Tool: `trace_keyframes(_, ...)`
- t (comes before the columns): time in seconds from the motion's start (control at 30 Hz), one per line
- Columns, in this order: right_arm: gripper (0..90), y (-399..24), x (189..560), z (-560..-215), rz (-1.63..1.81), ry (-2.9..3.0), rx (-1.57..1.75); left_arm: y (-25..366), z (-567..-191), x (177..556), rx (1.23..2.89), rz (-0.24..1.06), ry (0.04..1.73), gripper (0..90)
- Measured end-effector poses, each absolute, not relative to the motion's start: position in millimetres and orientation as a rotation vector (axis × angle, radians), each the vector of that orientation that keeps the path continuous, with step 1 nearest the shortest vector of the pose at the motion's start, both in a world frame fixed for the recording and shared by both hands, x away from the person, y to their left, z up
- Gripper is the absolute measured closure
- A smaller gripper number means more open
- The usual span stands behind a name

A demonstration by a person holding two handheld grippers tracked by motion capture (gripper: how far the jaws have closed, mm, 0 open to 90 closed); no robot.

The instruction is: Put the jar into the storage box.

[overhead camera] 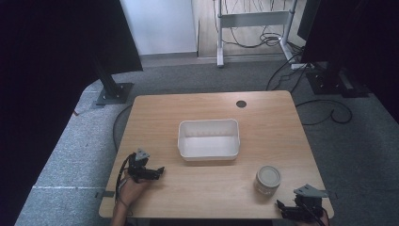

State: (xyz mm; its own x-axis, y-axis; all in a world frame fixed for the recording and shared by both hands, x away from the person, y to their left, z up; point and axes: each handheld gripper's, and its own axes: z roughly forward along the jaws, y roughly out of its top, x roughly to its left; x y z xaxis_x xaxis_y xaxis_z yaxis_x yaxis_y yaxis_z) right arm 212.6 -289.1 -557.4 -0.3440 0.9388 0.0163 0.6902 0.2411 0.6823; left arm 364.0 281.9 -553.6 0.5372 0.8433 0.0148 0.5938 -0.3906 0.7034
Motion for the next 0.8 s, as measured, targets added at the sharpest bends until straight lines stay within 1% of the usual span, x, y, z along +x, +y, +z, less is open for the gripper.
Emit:
trace_keyframes(0.17,2.7,-295.5,210.8,-559.5,0.875,2.103,1.483,281.8,-553.6,363.8,2.123,0.494,1.159,0.0)
trace_keyframes(0.8,1.4,-296.6,210.2,-560.1,0.869,2.084,1.500,281.8,-553.6,363.8,2.123,0.494,1.159,0.0)
